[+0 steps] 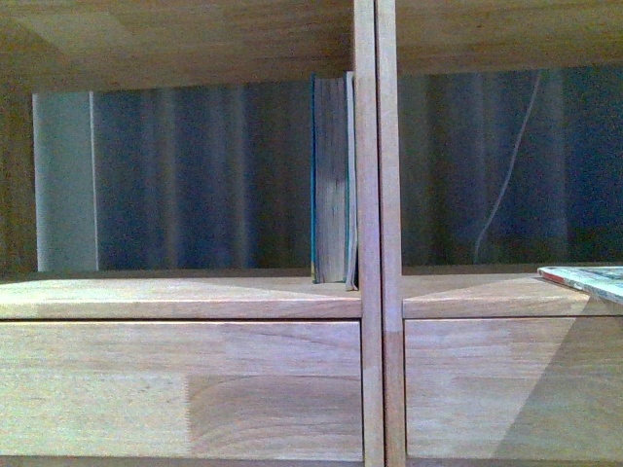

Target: Organize books on shelf

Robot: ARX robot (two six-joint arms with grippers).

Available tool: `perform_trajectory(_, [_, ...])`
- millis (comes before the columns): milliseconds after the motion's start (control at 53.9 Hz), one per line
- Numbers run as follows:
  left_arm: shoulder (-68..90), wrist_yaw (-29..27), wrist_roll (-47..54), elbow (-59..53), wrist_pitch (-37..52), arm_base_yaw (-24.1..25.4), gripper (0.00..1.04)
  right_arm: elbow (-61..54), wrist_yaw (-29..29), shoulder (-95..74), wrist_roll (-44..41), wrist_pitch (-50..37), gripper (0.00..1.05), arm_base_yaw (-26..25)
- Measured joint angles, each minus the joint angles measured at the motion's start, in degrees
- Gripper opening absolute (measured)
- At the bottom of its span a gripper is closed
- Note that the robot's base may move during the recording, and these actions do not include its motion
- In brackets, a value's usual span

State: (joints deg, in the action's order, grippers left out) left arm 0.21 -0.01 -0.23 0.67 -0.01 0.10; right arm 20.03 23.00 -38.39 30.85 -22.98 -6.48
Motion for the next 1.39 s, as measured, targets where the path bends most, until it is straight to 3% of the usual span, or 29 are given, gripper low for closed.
perform_trajectory(315, [0.0, 0.0, 0.0, 0.0, 0.0, 0.0, 0.97, 14.4, -6.1, -24.6, 23.7, -7.3, 0.98, 3.7])
perform_trajectory(538, [0.0, 0.0, 0.0, 0.0, 0.0, 0.0, 0.97, 18.7, -7.6, -30.2, 29.1, -8.4, 0.98, 3.5])
perform_trajectory(1076, [0.0, 0.0, 0.0, 0.0, 0.0, 0.0, 0.97, 19.7, -6.2, -36.9, 36.7, -12.3, 0.98, -6.9])
perform_trajectory(1187, [0.0, 0.0, 0.0, 0.0, 0.0, 0.0, 0.97, 19.7, -5.9, -36.9, 38.1, -12.5, 0.86, -7.5])
perform_trajectory(1391, [0.0, 0.0, 0.0, 0.0, 0.0, 0.0, 0.97, 20.0, -6.6, -35.8, 39.1, -12.5, 0.47, -5.6])
